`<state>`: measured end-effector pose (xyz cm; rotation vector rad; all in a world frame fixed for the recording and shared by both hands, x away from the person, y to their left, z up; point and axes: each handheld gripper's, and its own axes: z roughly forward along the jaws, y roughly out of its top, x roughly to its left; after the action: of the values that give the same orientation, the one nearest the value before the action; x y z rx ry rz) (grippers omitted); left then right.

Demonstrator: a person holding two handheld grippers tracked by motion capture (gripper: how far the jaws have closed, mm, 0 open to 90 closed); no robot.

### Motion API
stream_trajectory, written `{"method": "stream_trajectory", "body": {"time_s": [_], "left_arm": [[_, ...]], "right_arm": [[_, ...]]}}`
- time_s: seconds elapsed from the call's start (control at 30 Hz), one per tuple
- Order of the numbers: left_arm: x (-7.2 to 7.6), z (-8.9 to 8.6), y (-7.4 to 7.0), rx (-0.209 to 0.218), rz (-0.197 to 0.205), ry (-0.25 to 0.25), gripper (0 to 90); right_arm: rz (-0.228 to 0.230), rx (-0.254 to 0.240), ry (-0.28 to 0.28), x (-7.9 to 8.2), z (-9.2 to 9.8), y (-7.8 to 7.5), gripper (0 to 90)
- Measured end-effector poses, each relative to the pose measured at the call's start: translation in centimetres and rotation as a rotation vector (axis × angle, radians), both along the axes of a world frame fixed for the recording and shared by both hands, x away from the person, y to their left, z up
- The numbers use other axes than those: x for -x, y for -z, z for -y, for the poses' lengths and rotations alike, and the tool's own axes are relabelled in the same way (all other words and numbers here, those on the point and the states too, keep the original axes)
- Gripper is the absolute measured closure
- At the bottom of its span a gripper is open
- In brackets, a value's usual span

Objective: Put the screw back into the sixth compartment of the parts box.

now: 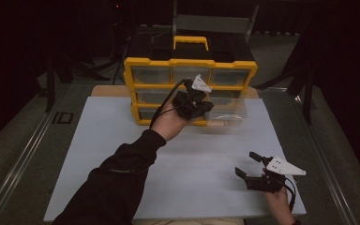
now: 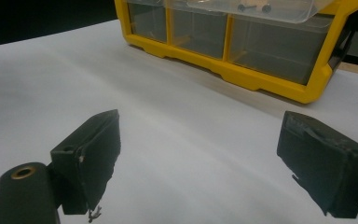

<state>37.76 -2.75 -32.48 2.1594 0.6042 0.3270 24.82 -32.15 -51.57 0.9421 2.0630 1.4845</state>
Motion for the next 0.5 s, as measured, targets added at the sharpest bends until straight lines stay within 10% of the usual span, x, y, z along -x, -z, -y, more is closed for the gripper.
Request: {"method": "stream_trajectory", "body": {"time_s": [0.5], "left_arm": [[-2.3, 2.9, 0.8, 0.015, -0.055, -0.076, 88.0]], "right_arm": [[0.0, -0.001, -0.005, 0.0, 0.0, 0.0, 13.3]]}}
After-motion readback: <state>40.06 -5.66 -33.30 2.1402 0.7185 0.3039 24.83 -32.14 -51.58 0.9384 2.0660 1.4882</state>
